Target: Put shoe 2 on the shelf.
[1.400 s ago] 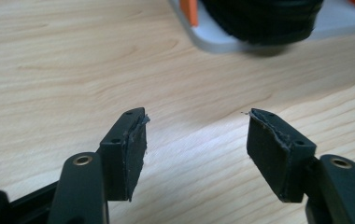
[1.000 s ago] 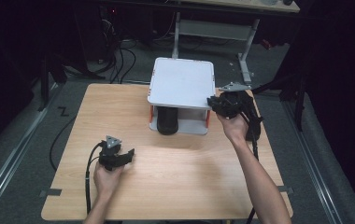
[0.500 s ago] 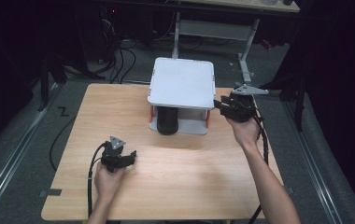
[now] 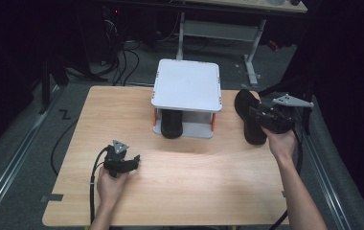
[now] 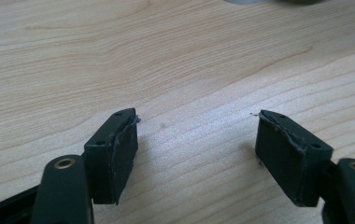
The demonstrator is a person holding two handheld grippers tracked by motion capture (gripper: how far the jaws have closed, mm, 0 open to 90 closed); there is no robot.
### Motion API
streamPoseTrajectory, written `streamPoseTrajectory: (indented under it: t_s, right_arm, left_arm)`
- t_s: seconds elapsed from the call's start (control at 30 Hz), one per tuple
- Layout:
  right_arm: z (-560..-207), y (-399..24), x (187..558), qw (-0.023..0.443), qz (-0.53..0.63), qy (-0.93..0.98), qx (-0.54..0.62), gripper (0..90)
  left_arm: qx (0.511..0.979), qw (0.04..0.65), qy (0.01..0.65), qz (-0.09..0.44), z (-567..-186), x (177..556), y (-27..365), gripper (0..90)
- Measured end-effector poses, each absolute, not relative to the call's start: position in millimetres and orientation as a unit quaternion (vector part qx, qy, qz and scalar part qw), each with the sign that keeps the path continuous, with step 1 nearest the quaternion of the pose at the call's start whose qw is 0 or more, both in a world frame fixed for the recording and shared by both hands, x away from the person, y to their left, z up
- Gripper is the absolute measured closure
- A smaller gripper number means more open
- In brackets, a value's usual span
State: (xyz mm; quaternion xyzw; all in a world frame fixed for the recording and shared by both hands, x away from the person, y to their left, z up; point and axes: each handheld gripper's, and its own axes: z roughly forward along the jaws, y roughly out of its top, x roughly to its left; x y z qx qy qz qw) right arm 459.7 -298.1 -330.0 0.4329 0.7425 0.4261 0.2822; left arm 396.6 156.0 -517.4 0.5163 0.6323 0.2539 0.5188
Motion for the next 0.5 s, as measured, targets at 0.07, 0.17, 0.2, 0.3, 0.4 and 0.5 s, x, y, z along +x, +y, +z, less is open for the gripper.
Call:
streamPoseTrajectory:
  t_s: [0.07,0.17,0.2,0.3,0.4,0.5]
  right_arm:
    - [-336,-304,462,0.287,0.411,0.745,0.44,57.2]
    - [-347,-315,468,0.29,0.393,0.744,0.455,56.7]
    - [-350,-318,470,0.29,0.388,0.743,0.462,56.3]
    - [-361,-327,476,0.285,0.376,0.741,0.478,54.4]
    - [-370,-334,480,0.281,0.363,0.742,0.488,52.5]
    - [-378,-338,485,0.278,0.352,0.743,0.496,51.0]
  left_arm:
    - [0.517,0.518,0.632,0.254,-517,396,156,30.4]
    - [0.517,0.518,0.632,0.254,-517,396,156,30.3]
    - [0.516,0.518,0.633,0.254,-517,396,156,30.3]
    - [0.517,0.518,0.633,0.254,-517,396,156,30.3]
    - [0.517,0.518,0.632,0.254,-517,396,156,30.3]
    - [0.517,0.518,0.632,0.254,-517,396,156,30.3]
